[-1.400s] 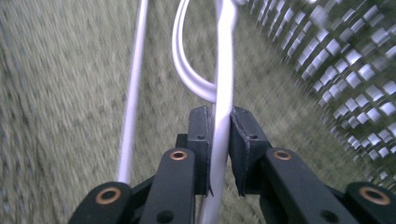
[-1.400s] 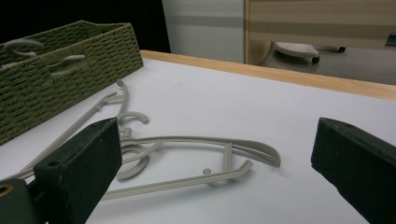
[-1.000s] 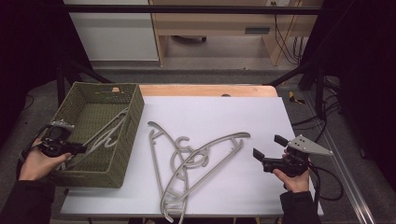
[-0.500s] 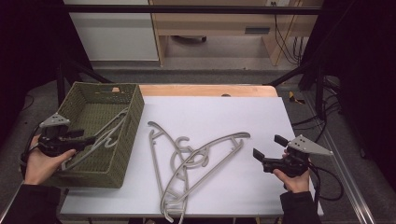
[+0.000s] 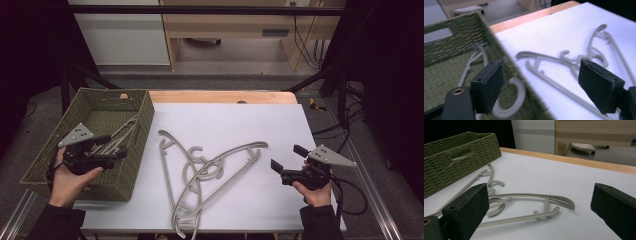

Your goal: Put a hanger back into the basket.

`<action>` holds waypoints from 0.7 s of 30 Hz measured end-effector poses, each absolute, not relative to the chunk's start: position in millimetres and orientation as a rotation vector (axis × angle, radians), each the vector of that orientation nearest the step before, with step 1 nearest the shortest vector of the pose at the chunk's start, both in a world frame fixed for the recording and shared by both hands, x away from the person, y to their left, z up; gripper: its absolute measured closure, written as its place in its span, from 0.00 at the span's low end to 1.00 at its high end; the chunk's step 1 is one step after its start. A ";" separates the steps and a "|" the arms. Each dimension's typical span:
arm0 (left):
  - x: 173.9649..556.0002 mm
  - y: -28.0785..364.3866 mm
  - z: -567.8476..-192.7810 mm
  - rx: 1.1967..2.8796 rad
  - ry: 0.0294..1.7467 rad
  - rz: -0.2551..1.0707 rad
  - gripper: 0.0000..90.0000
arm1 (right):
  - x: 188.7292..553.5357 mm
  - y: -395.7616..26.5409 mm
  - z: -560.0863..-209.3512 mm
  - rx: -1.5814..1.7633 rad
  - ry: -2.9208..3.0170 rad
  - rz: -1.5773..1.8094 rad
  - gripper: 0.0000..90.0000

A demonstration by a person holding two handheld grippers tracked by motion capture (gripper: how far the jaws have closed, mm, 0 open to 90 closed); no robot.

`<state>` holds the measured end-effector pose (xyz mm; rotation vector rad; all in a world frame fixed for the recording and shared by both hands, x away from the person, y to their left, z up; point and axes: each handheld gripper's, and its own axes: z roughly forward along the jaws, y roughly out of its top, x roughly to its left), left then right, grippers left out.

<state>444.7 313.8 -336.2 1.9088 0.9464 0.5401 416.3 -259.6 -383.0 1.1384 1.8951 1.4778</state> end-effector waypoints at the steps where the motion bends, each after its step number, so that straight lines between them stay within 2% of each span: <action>1: 443.3 308.0 -336.5 1.894 0.930 0.538 0.20 | 416.2 -259.5 -382.9 1.140 1.895 1.476 0.02; 11: 434.5 260.6 -349.8 1.844 0.839 0.499 0.14 | 415.4 -260.2 -382.3 1.141 1.894 1.474 0.02; 21: 428.9 221.8 -371.2 1.917 0.780 0.434 0.11 | 414.9 -259.8 -382.5 1.137 1.896 1.472 0.02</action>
